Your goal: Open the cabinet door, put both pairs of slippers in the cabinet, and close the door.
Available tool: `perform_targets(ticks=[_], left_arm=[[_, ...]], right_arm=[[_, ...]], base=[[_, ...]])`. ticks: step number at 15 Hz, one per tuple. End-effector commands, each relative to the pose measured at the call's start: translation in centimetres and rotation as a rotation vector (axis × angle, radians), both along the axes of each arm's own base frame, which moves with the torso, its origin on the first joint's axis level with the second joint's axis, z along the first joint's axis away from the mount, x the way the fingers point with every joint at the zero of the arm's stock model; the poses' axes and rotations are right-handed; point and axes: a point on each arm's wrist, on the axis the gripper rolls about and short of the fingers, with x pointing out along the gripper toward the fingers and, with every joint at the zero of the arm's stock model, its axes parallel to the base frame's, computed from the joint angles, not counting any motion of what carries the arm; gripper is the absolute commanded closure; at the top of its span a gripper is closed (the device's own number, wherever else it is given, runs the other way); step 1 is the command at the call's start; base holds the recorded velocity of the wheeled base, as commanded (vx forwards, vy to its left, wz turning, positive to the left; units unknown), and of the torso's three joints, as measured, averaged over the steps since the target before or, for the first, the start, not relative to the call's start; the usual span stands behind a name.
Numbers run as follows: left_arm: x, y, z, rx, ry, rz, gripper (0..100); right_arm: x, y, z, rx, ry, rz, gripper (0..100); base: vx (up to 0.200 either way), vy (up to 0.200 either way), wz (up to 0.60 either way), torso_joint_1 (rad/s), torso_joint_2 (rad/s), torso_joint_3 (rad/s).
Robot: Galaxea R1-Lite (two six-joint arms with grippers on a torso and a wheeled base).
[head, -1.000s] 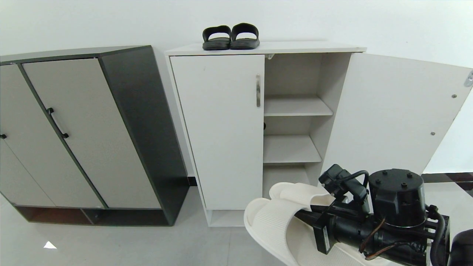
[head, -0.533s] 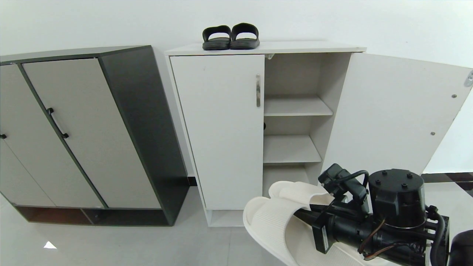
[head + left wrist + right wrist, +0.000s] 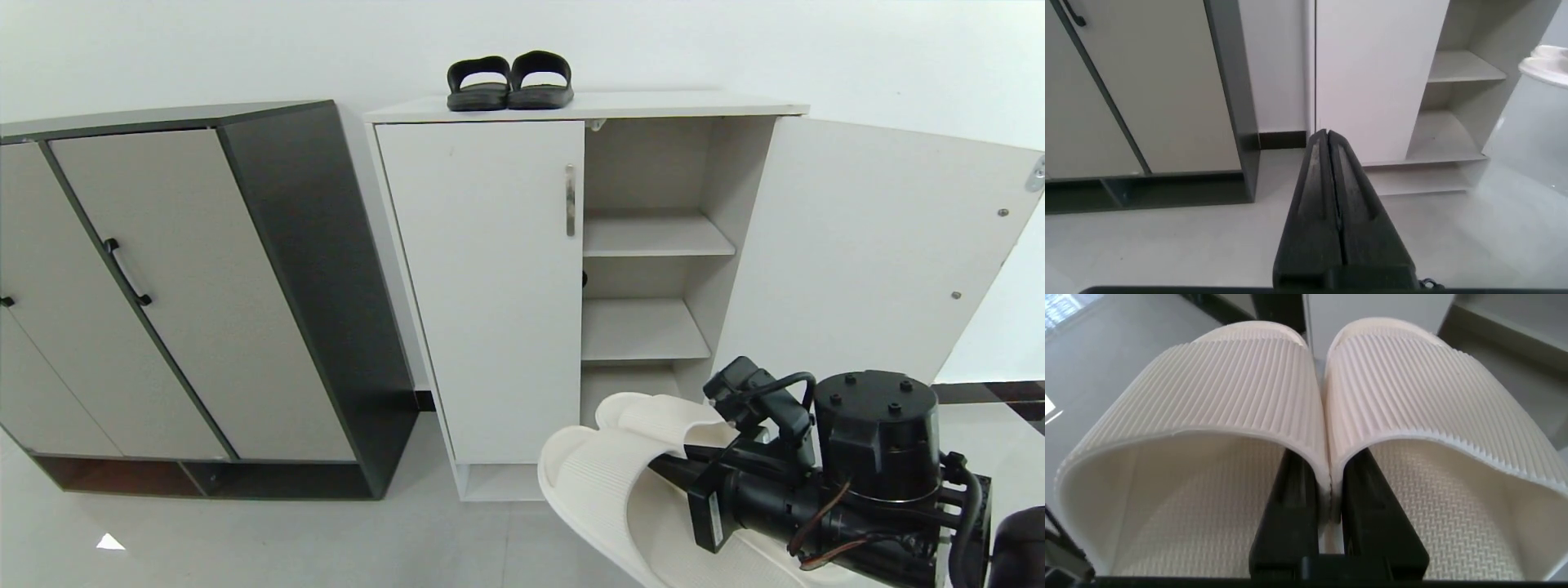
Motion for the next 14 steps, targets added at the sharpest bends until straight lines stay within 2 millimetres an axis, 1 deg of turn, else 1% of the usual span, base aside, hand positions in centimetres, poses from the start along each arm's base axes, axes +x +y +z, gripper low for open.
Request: perform_targets(ticks=[1,3,5,6,7,10,12,14], left_arm=[[0.0,0.0,0.0,-0.001,0.001,0.000,100],[0.0,0.0,0.0,-0.001,0.002,0.000,100],[0.0,0.0,0.0,-0.001,0.002,0.000,100],[0.0,0.0,0.0,-0.001,0.002,0.000,100],[0.0,0.0,0.0,-0.001,0.002,0.000,100],[0.0,0.0,0.0,0.000,0.002,0.000,100],[0.0,0.0,0.0,0.000,0.002,0.000,100],[0.0,0.0,0.0,-0.003,0.001,0.001,100]], right_arm=[[0.9,0.7,-0.5,-0.018,0.001,-0.041,100],[2.3,2.2,-1.2,-0.002,0.015,-0.140,100],[4.8,4.0,-2.4,-0.022,-0.010,-0.349,100],[5.4,4.5,-2.6,-0.029,-0.021,-0.395,100],[6.6,5.4,-3.4,-0.024,-0.027,-0.474,100],[8.2,6.7,-4.9,-0.027,-0.033,-0.557,100],[8.6,6.8,-5.5,-0.036,-0.032,-0.570,100],[9.2,6.7,-5.9,-0.030,-0.028,-0.589,100]], base=[[0.000,0.000,0.00,0.000,0.00,0.000],[0.000,0.000,0.00,0.000,0.00,0.000],[0.000,0.000,0.00,0.000,0.00,0.000],[0.000,0.000,0.00,0.000,0.00,0.000],[0.000,-0.200,0.00,0.002,0.00,0.007],[0.000,-0.200,0.00,0.004,0.00,0.004],[0.000,-0.200,0.00,0.007,0.00,0.002],[0.000,0.000,0.00,0.000,0.00,0.000]])
